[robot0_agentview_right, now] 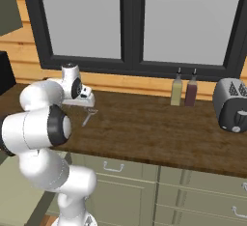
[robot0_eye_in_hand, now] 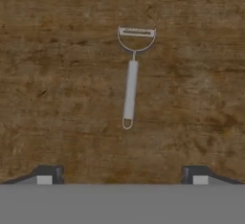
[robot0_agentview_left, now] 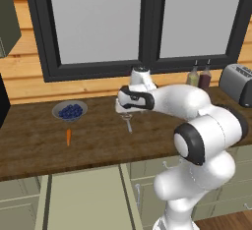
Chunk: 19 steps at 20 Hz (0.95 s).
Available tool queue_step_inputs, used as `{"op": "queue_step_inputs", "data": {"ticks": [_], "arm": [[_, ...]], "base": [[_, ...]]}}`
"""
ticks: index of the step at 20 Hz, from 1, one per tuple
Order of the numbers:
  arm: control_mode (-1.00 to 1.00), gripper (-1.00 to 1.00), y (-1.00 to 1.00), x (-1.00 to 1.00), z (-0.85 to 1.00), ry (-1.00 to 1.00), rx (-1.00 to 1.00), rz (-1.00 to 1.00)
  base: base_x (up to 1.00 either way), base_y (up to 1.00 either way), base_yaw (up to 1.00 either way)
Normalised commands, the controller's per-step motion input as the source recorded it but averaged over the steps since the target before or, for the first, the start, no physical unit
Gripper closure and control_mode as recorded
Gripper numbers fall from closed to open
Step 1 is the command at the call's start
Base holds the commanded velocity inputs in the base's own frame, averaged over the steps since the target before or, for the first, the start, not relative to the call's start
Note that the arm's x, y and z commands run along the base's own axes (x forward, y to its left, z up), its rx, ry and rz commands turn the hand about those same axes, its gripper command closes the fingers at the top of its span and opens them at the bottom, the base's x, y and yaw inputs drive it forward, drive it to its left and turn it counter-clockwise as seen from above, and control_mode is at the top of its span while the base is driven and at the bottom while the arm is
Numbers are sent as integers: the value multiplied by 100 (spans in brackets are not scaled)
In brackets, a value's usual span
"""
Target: Pick the peeler from the drawer and place it on the counter.
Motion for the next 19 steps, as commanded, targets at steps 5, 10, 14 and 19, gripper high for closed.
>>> {"op": "queue_step_inputs", "data": {"ticks": [5,10,14,19], "arm": [[-100,-100,0,-79,100,0,0,0],[-100,-100,0,-92,96,-3,0,0],[-100,-100,0,-69,88,-1,0,0],[-100,-100,-1,-52,67,0,0,0]], "base": [[0,0,0],[0,0,0],[0,0,0],[0,0,0]]}}
